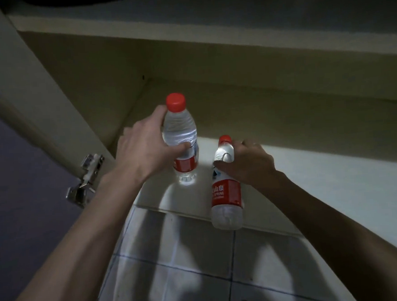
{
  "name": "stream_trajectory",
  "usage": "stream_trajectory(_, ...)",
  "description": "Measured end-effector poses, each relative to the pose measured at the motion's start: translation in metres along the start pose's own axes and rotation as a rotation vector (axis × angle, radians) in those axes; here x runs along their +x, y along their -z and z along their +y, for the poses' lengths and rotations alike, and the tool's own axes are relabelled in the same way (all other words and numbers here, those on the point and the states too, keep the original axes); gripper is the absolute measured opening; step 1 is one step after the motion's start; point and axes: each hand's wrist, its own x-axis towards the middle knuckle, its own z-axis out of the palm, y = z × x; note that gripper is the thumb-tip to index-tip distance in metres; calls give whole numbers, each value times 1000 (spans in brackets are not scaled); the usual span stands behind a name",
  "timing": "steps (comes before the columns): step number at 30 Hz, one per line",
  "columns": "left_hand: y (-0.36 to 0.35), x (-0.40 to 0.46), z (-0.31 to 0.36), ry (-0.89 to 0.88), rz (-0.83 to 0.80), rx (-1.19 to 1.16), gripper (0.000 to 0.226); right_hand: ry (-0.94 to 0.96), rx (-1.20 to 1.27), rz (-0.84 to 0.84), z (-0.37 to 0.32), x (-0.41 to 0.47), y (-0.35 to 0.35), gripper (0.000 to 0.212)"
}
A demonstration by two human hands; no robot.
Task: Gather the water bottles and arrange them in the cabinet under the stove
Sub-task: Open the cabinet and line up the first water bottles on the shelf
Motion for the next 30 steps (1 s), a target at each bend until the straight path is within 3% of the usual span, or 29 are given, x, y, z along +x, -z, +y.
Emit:
stream_trajectory(8,-23,7,-12,52,-42,-412,70,-193,111,-192,-10,21,-14,93)
stream_trajectory(19,-29,9,-14,65,8,-387,60,-241,276,-197,-15,17,-15,78)
stream_trajectory(23,-27,7,-12,68,46,-328,58,-160,276,-85,-17,2,-4,74)
stream_trajectory(28,-15,7,-12,26,76,-293,66,93,160,299,-26,-10,20,70)
stream_trajectory(30,-9,12,-8,7,88,-281,66,82,298,288,-31,-8,37,66)
